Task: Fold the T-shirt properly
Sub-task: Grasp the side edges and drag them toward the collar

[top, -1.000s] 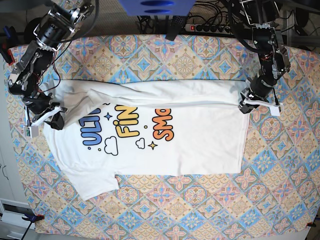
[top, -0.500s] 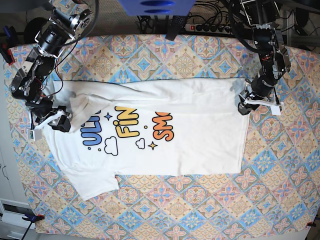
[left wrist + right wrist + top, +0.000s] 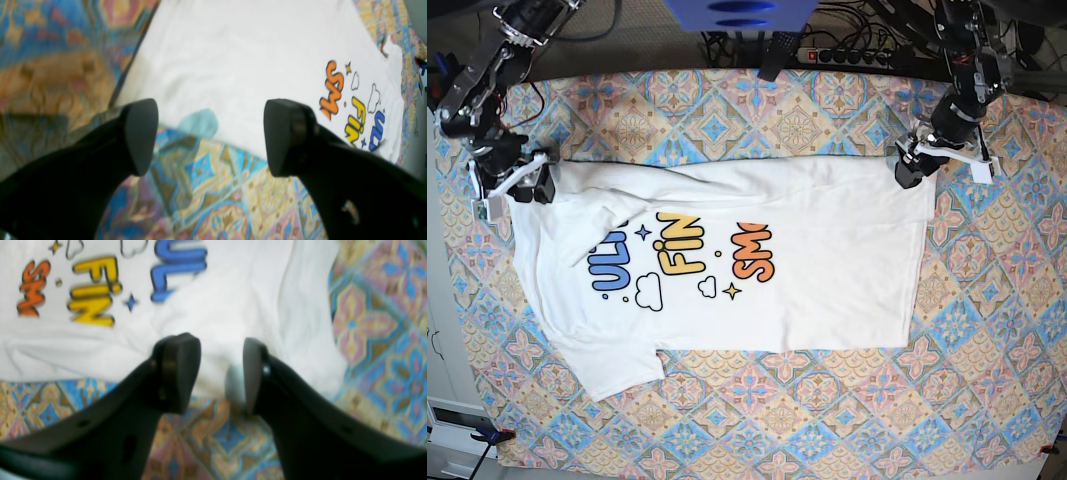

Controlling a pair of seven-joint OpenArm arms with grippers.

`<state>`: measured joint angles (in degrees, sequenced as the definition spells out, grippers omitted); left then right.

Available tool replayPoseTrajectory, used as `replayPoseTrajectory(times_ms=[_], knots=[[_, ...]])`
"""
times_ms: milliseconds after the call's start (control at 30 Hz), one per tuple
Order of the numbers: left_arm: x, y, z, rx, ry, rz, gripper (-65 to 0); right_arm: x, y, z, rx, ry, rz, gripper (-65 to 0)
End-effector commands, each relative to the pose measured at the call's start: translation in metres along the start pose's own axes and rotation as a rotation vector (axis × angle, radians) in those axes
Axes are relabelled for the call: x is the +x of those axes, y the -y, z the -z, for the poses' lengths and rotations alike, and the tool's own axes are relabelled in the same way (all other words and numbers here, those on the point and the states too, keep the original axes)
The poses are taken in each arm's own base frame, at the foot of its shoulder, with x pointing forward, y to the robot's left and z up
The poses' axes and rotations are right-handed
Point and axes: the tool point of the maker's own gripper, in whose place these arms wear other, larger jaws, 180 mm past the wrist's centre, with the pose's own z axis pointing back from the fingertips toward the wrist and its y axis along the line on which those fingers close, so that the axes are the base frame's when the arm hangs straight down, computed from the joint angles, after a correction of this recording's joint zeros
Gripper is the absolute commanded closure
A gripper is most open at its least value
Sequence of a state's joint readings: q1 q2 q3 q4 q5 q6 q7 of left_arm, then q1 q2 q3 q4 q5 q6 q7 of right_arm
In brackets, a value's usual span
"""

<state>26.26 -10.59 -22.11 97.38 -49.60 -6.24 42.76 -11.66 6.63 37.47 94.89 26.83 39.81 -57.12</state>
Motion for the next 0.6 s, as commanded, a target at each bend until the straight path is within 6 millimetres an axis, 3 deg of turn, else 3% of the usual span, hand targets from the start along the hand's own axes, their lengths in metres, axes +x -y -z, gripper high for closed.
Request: replayPoseTrajectory(times_ms=[0,167,433,500,567], knots=[[0.007,0.002,-0.002,-0.02,0.024,0.0,-48.9,0.017,0.007,-0.009,-0.011,0.064,-0.012,-25.1],[-0.013,-0.021,0.007,0.022,-0.028,-0.072,-48.9,0.005,0.007,-0.015,0.005,0.059,0.022,-25.1],[-0.013,-0.017,0.037,0.013,-0.036,-0.141,-48.7,-0.005,0.008,-0.016,0.004,0.037,0.031,-25.1],[-0.013,-0.015,0.046,0.007,-0.042,-0.158,-46.4,-0.005,0.008,-0.016,0.003,0.036,0.031,-25.1],[-0.012,-0.013,0.052,0.002,-0.044,-0.168,-39.6,-0.005,0.008,-0.016,0.003,0.035,0.033,-25.1]])
